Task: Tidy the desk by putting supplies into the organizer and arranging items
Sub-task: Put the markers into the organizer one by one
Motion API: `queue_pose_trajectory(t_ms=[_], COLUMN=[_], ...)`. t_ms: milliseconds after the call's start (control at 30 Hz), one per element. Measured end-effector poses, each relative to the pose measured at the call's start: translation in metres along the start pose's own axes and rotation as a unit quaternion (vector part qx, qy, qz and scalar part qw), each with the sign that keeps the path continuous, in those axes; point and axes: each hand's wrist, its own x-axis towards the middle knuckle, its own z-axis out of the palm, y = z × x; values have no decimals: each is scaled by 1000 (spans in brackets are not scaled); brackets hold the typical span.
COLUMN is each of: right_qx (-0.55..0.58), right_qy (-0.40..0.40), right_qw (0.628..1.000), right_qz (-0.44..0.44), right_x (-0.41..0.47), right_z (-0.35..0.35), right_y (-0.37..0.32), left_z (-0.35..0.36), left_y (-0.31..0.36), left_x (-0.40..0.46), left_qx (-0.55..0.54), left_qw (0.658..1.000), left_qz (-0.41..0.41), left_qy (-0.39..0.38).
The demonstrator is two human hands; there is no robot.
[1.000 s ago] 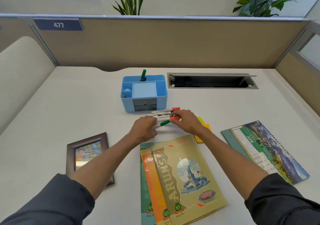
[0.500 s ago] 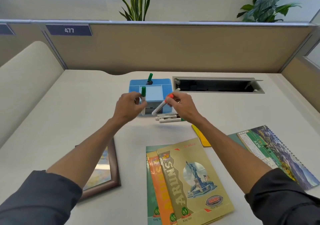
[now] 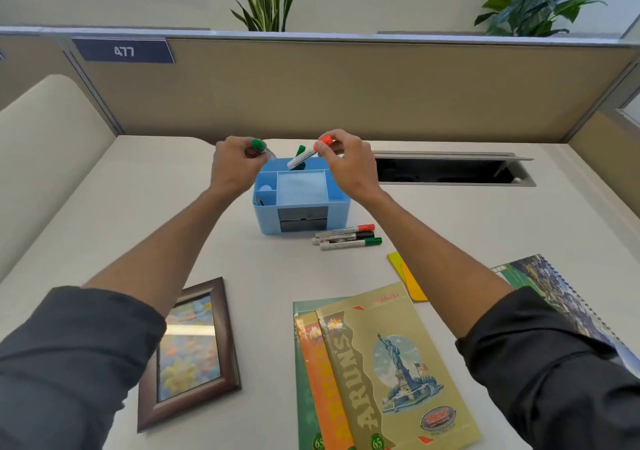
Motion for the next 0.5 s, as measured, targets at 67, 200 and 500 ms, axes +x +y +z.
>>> queue_pose_trajectory(t_ms=[67, 200, 500], right_qx=[-19, -64, -107], right_qy=[-4, -37, -107], right_qw=[1000, 997, 988], right_qz=[3, 20, 34], right_x=[6, 15, 19], right_z=[6, 21, 36], right_y=[0, 3, 6], left_z=[5, 15, 26], left_y=[-3, -13, -37], left_x=[4, 11, 22], left_qx=[3, 20, 75], left_qw=[1000, 999, 988], left_qz=[-12, -36, -83], left_qy=[-6, -29, -103])
